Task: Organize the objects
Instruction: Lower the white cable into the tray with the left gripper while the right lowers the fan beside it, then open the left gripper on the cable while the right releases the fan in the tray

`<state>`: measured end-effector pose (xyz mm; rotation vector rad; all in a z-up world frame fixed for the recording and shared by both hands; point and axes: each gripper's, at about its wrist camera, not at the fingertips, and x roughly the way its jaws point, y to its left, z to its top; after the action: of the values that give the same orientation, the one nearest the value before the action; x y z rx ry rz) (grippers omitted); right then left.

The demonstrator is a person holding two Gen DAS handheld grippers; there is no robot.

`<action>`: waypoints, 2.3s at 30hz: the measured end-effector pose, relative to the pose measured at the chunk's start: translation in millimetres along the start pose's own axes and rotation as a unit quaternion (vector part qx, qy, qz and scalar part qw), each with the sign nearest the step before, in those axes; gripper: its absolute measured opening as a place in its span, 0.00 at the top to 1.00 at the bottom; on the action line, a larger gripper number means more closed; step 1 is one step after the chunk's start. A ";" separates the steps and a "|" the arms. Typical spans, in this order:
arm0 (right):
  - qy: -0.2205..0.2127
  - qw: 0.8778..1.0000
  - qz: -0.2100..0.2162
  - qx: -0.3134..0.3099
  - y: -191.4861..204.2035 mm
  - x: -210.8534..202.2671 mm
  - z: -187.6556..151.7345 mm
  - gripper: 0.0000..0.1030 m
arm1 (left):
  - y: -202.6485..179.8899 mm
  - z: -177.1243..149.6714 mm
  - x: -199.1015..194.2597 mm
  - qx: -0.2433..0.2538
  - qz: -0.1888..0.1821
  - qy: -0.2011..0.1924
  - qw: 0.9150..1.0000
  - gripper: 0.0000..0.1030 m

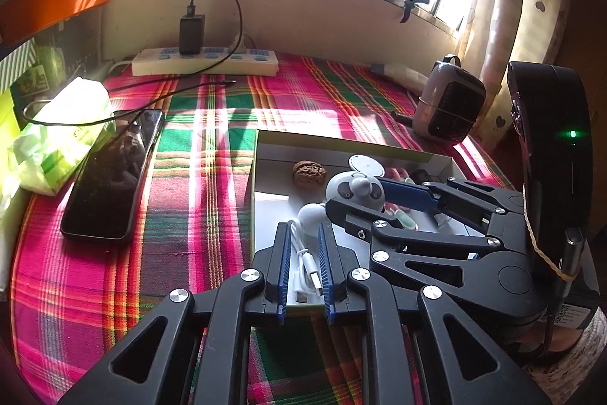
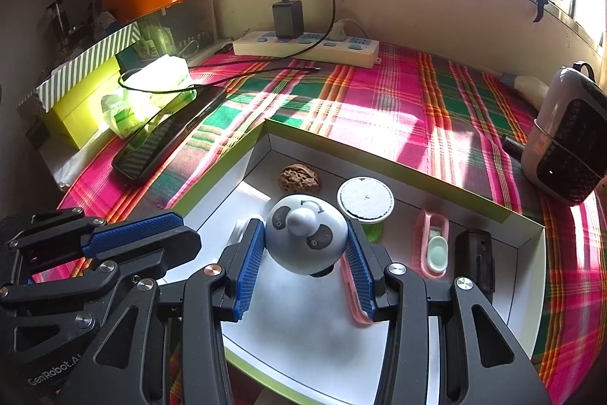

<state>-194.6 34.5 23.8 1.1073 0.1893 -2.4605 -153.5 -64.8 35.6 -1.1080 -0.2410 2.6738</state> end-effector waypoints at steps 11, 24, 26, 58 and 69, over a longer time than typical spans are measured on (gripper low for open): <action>0.014 1.000 0.011 0.007 -3.4 17.3 19.7 0.56 | 4.5 -1.1 2.0 -0.008 -0.002 0.005 1.000 0.87; 0.026 0.999 0.019 0.011 -5.9 22.8 26.3 0.56 | 6.1 -1.2 2.8 -0.010 0.000 0.007 1.000 0.87; 0.027 0.999 0.020 0.011 -5.5 23.5 27.0 0.56 | 5.9 -1.7 3.5 -0.010 0.000 0.008 1.000 0.87; 0.024 0.999 0.022 0.017 -2.7 18.7 25.8 0.44 | 2.2 -2.2 5.8 -0.005 0.002 0.013 1.000 0.86; 0.006 0.999 0.021 0.037 -10.3 -3.5 20.9 0.44 | -6.9 -6.3 -2.9 0.006 0.008 0.009 1.000 0.84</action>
<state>-211.2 38.7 39.9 1.1459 0.0799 -2.4419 -146.0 -58.6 34.8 -1.1336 -0.2143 2.6752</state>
